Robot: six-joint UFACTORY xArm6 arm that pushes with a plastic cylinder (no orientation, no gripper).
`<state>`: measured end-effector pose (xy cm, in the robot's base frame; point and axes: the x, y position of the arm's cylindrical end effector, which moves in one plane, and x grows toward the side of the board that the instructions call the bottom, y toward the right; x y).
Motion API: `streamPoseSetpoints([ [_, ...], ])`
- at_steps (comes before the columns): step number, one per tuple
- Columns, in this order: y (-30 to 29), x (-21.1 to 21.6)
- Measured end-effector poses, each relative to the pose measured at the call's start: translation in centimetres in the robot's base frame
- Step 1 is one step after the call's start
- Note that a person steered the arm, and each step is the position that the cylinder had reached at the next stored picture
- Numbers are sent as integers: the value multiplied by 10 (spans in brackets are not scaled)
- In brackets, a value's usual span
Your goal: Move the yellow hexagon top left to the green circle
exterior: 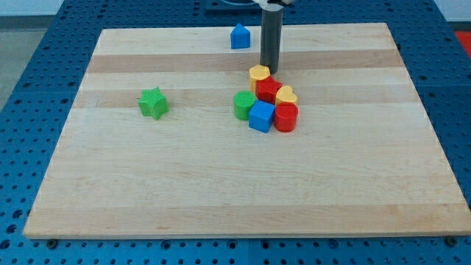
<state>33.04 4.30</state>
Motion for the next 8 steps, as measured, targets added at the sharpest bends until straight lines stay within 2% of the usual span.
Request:
streamPoseSetpoints([
  [2,-43,30],
  [5,-48,94],
  [8,-8,88],
])
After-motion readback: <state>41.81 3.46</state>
